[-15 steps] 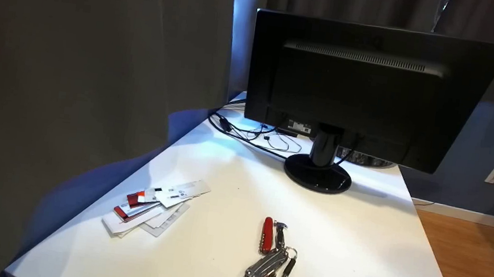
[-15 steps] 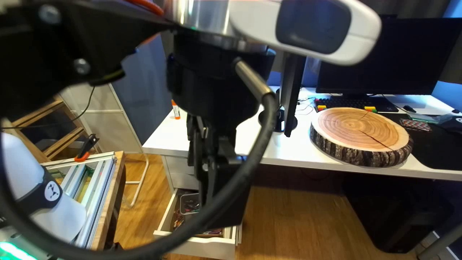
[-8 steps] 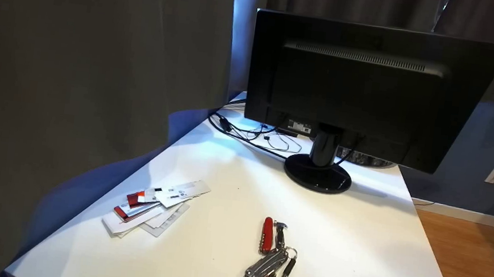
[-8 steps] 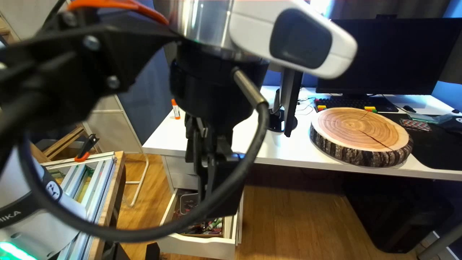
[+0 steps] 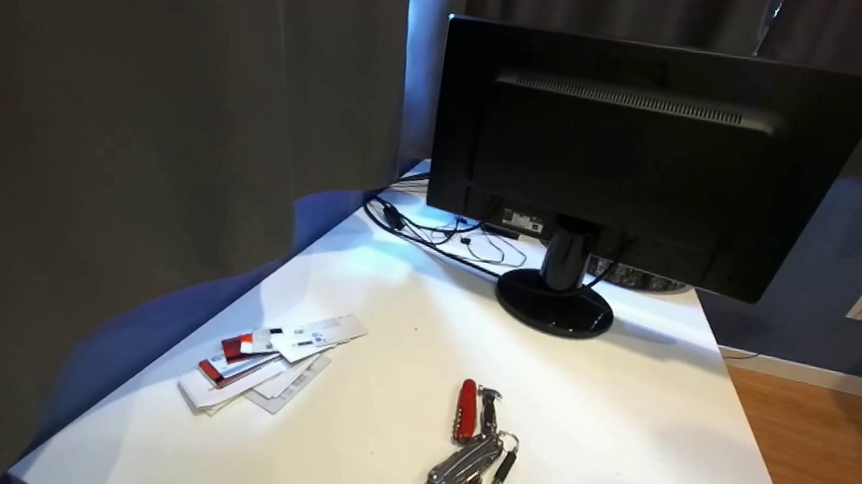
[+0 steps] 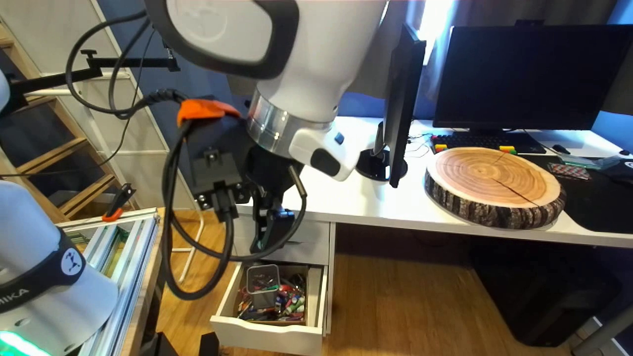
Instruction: Transfer a sharpie from the open drawer to the desk surface
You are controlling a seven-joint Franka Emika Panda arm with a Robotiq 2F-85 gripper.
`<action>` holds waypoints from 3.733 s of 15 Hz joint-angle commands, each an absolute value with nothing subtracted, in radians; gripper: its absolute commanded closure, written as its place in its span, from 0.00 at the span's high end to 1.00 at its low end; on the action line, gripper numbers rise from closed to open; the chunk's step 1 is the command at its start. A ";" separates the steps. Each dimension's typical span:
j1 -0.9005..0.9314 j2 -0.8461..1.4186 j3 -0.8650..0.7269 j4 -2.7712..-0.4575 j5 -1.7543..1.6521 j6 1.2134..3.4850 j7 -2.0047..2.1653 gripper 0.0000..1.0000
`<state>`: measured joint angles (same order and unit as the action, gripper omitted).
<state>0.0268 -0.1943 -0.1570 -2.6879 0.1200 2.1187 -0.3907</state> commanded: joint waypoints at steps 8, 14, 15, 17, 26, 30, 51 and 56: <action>0.049 0.067 0.001 -2.689 0.389 2.281 -0.448 1.00; 0.039 0.064 0.001 -2.688 0.388 2.281 -0.449 1.00; 0.039 0.064 0.001 -2.688 0.388 2.281 -0.449 1.00; 0.044 0.108 0.003 -2.664 0.375 2.268 -0.403 1.00; 0.049 0.408 0.182 -2.584 0.638 2.468 -0.343 1.00; 0.019 0.568 0.312 -2.526 0.838 2.769 -0.429 1.00; 0.008 0.979 0.419 -2.341 0.939 3.182 -0.462 1.00; -0.058 1.067 0.464 -2.304 0.932 3.214 -0.490 1.00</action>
